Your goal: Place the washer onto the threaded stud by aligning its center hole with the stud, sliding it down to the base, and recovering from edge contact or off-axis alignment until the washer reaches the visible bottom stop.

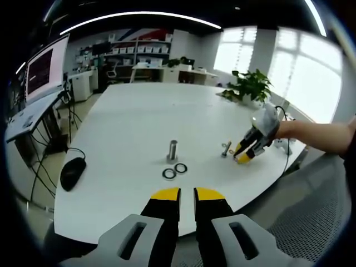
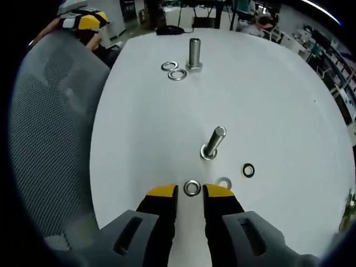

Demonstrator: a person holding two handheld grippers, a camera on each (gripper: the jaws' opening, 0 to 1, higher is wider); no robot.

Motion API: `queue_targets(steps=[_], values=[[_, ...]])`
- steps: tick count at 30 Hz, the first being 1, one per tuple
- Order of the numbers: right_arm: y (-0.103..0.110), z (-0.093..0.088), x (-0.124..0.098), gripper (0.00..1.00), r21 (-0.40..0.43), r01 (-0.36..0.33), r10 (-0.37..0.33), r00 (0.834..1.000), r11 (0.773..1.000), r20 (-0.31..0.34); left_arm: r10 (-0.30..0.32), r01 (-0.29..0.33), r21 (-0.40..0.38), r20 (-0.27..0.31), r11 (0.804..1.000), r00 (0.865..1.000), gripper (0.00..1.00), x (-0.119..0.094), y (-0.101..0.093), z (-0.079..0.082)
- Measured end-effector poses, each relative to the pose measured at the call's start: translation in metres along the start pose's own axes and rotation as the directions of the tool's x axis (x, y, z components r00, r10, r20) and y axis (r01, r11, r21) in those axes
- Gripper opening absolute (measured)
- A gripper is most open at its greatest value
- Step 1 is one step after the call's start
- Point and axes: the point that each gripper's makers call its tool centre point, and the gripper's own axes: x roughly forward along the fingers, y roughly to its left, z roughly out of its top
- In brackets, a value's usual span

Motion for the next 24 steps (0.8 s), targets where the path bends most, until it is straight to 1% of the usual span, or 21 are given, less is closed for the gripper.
queue_targets(steps=[2,5,8,12,21,24], values=[[-0.0007,-0.0015,-0.0005,0.2,0.008,0.002,-0.002,1.0,1.0,-0.011,0.0,0.0,0.0,0.0,1.0,1.0,0.07,0.0,0.0,0.0],[0.0008,-0.0017,-0.0004,0.19,0.019,-0.005,0.005,1.0,1.0,-0.008,0.0,0.0,0.0,-0.001,1.0,1.0,0.07,0.0001,-0.0003,-0.0001],[0.0025,-0.0003,0.0002,0.16,0.002,-0.005,0.005,1.0,1.0,-0.014,-0.001,0.001,0.001,-0.001,1.0,1.0,0.07,0.0002,-0.0005,-0.0001],[0.0013,0.0,0.0003,0.14,-0.001,-0.001,0.001,1.0,1.0,-0.021,-0.001,0.001,0.002,-0.002,1.0,1.0,0.07,0.0002,-0.0005,-0.0001],[-0.0035,0.0001,0.0,0.14,-0.018,0.027,-0.028,0.999,0.999,-0.029,-0.002,0.002,0.004,-0.002,1.0,1.0,0.07,0.0003,-0.0003,0.0],[-0.0065,0.0016,-0.0016,0.14,-0.009,0.036,-0.036,0.999,0.999,-0.017,-0.003,0.003,0.003,-0.002,1.0,1.0,0.07,0.0003,-0.0003,0.0]])
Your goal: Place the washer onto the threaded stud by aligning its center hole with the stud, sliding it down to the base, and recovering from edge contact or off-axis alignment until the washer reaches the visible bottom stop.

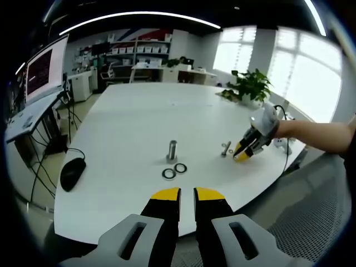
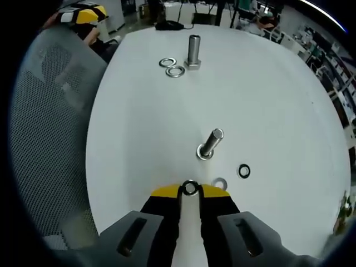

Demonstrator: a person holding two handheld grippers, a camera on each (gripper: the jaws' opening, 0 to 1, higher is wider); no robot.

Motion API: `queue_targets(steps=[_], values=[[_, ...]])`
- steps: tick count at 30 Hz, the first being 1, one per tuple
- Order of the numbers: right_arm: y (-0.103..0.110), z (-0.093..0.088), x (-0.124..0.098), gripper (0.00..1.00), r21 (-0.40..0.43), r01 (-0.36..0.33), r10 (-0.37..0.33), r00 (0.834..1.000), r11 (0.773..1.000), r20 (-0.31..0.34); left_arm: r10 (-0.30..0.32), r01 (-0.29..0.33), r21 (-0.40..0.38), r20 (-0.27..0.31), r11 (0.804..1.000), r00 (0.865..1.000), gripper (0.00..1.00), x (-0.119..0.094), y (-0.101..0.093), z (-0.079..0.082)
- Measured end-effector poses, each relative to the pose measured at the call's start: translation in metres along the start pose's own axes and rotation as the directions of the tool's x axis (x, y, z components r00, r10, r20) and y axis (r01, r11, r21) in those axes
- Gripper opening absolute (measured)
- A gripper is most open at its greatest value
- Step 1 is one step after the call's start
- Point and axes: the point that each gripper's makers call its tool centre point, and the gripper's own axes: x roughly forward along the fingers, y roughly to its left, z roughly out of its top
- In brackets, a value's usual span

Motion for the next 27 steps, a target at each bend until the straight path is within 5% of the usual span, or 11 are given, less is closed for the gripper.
queue_targets(steps=[27], values=[[-0.029,0.034,-0.033,0.14,0.165,0.062,-0.095,0.975,0.984,0.2,-0.001,0.001,0.003,-0.01,1.0,1.0,0.07,0.0,0.0,-0.001]])
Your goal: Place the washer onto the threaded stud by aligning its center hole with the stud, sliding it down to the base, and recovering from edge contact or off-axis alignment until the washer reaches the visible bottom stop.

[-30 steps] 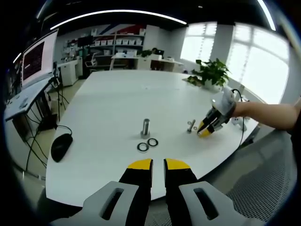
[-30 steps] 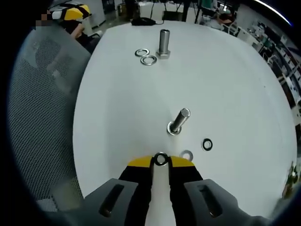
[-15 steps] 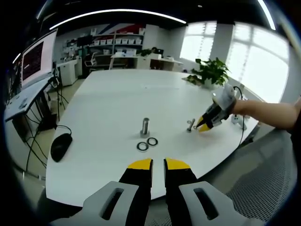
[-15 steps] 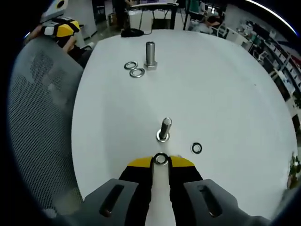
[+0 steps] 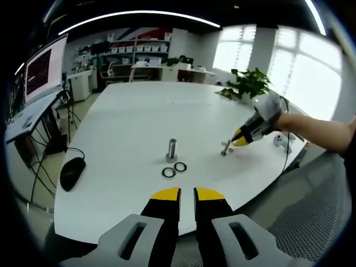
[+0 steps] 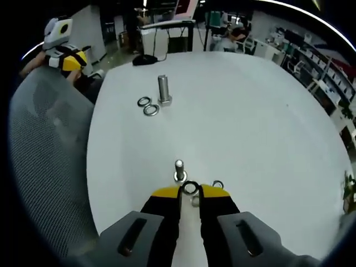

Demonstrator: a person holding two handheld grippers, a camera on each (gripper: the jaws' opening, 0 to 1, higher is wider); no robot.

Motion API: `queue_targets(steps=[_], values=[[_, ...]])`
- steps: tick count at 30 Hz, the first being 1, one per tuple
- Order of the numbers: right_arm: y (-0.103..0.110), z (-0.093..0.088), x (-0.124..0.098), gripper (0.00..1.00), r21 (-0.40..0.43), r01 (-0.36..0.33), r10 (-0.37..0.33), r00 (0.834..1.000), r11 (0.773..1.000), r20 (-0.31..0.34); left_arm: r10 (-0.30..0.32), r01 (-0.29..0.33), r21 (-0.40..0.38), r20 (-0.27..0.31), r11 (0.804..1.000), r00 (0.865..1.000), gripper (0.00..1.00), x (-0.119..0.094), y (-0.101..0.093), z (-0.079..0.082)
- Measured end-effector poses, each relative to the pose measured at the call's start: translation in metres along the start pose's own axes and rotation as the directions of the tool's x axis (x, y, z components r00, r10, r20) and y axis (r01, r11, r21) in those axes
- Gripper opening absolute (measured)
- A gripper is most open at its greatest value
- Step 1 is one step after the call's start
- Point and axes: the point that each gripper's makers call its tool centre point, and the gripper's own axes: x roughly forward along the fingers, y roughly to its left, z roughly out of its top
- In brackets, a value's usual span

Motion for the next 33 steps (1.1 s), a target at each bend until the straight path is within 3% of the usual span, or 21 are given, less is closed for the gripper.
queue_targets(steps=[8,14,33], values=[[0.002,0.02,-0.008,0.14,0.059,-0.029,0.024,0.995,0.998,0.095,0.003,-0.003,-0.001,-0.002,1.0,1.0,0.07,0.0,0.0,0.0],[0.01,0.029,-0.008,0.14,0.07,-0.067,0.058,0.99,0.995,0.131,0.005,-0.005,-0.002,-0.001,1.0,1.0,0.07,0.0,0.001,-0.001],[0.015,0.025,0.001,0.14,-0.005,-0.044,0.045,0.996,0.999,0.073,0.007,-0.007,-0.002,-0.001,1.0,1.0,0.07,0.0,0.001,-0.001]])
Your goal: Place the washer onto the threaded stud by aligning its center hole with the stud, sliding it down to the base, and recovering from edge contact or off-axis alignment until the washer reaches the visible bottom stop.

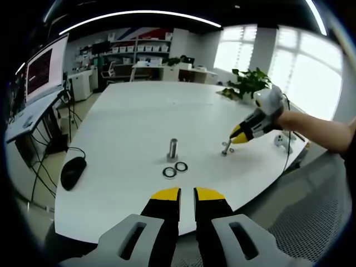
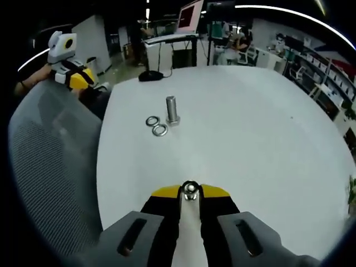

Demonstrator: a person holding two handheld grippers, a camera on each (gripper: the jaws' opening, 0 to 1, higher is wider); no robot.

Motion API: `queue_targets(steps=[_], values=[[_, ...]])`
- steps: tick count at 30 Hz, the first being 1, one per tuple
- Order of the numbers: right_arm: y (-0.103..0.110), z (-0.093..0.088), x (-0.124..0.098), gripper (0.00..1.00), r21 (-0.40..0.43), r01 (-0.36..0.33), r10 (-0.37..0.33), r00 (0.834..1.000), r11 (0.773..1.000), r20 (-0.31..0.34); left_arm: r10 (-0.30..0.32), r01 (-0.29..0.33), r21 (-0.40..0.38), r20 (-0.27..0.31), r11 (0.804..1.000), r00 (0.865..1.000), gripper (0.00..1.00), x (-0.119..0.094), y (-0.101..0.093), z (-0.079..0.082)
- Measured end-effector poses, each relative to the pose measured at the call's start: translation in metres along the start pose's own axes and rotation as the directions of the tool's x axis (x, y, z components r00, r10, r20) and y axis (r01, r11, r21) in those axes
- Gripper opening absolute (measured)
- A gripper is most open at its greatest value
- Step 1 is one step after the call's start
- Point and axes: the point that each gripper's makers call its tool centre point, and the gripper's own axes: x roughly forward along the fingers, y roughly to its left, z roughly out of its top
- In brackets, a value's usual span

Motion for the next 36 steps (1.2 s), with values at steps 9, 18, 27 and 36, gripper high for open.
queue_targets(steps=[9,18,27,36], values=[[0.001,0.001,0.001,0.14,-0.036,0.015,-0.016,1.0,0.999,-0.012,-0.001,0.001,0.0,0.0,1.0,1.0,0.07,0.0,0.0,0.0],[0.001,0.006,0.002,0.14,-0.08,0.023,-0.024,1.0,0.997,-0.007,-0.002,0.002,0.001,-0.006,1.0,1.0,0.07,0.001,0.0,0.0],[-0.008,0.008,-0.002,0.14,-0.046,0.053,-0.052,0.998,0.998,0.022,-0.001,0.001,0.002,-0.006,1.0,1.0,0.07,0.001,0.0,0.0],[-0.026,0.005,-0.008,0.15,-0.015,0.131,-0.131,0.991,0.991,0.033,-0.001,0.001,0.002,-0.008,1.0,1.0,0.07,0.001,0.0,-0.001]])
